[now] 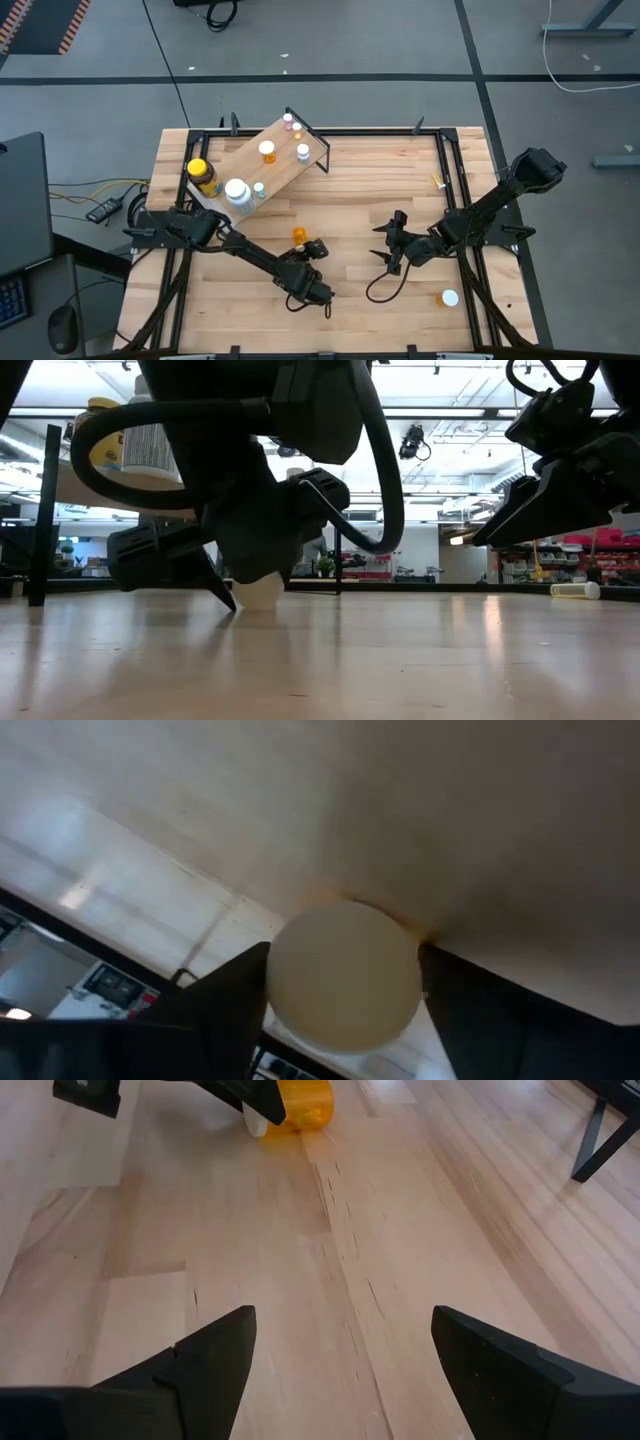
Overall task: Pick and place medicine bottles onto shelf by color
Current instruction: Put the top orange pill bottle on the shelf
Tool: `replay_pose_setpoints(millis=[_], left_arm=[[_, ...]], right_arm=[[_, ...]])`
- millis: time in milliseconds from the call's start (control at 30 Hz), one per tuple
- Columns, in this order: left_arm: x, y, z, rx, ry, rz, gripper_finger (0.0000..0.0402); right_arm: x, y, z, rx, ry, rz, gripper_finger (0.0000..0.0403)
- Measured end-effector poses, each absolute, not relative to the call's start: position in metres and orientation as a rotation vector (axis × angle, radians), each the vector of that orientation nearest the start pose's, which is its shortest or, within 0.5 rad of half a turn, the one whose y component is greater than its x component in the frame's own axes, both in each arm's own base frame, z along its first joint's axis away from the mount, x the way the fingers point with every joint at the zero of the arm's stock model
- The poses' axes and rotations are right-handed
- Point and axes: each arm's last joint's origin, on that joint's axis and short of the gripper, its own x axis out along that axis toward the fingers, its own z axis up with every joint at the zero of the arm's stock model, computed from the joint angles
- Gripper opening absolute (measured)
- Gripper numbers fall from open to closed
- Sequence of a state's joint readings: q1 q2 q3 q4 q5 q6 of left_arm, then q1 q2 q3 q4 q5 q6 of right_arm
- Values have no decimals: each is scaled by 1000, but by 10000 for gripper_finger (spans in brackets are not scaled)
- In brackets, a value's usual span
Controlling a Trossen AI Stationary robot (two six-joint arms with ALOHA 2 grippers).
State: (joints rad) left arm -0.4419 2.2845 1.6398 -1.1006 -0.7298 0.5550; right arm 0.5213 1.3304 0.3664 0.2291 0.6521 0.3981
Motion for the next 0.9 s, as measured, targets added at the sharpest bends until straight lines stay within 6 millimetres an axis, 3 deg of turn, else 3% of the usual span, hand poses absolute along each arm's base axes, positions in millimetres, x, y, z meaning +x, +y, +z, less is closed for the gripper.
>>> replay_pose_setpoints(millis=[167, 333, 500, 600, 900], left_arm=[[378, -158, 116, 1387, 1550, -204, 206], [378, -159, 116, 1407, 1535, -170, 206], [379, -162, 119, 1508, 1491, -59, 247], [383, -164, 127, 1510, 1452, 17, 249], [399, -164, 167, 1352, 1351, 246, 160]], right_arm=[[194, 91, 132, -22, 571, -242, 310], [194, 91, 132, -22, 571, -242, 310], [194, 91, 132, -22, 571, -242, 310], [194, 91, 132, -22, 572, -242, 310], [194, 91, 132, -24, 574, -242, 310]])
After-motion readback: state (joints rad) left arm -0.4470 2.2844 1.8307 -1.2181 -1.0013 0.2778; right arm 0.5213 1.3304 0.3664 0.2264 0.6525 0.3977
